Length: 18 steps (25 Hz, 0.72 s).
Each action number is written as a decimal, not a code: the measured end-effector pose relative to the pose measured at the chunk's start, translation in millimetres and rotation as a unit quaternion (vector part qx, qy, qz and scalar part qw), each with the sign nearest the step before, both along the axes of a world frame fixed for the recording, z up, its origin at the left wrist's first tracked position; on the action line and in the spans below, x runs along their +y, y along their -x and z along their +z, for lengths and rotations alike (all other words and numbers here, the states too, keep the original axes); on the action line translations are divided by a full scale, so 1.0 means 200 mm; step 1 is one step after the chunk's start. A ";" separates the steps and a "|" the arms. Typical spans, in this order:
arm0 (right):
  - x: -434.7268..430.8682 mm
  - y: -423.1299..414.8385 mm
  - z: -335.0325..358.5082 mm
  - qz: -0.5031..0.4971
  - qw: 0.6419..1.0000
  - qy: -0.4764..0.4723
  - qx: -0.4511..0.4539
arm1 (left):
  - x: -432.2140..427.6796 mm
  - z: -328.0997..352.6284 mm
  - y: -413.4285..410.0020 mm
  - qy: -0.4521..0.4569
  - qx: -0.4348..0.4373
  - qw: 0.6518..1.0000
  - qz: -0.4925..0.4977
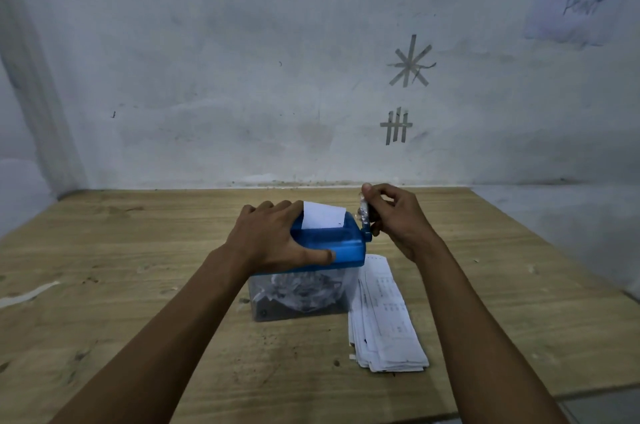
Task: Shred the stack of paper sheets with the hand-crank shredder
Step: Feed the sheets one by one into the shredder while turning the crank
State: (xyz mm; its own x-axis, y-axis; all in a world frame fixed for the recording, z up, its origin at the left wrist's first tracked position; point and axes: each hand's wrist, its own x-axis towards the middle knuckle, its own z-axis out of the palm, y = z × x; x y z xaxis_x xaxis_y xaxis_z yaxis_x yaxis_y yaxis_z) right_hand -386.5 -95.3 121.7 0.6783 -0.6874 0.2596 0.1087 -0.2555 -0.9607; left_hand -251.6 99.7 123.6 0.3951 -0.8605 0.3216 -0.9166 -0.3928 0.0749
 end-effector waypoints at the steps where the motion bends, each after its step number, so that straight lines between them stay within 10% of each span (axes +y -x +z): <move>1: -0.01 -0.03 -0.03 -0.015 1.000 -0.018 0.011 | 0.00 0.00 0.00 -0.001 0.002 1.000 0.000; 7: 0.07 -0.06 -0.35 -0.071 0.976 -0.156 0.133 | -0.02 -0.03 0.01 0.016 0.011 0.999 0.027; 18: 0.34 0.33 -0.30 -0.070 0.984 0.122 0.108 | -0.01 0.00 -0.04 0.004 0.049 0.999 0.020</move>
State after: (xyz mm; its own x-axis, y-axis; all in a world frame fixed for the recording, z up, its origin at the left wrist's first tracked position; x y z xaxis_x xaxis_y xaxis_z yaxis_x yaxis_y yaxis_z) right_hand -452.5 -27.2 61.4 0.6383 -0.7137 0.2885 -0.1445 -0.4792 -0.8657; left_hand -243.3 97.4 122.8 0.4583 -0.8414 0.2865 -0.8886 -0.4273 0.1666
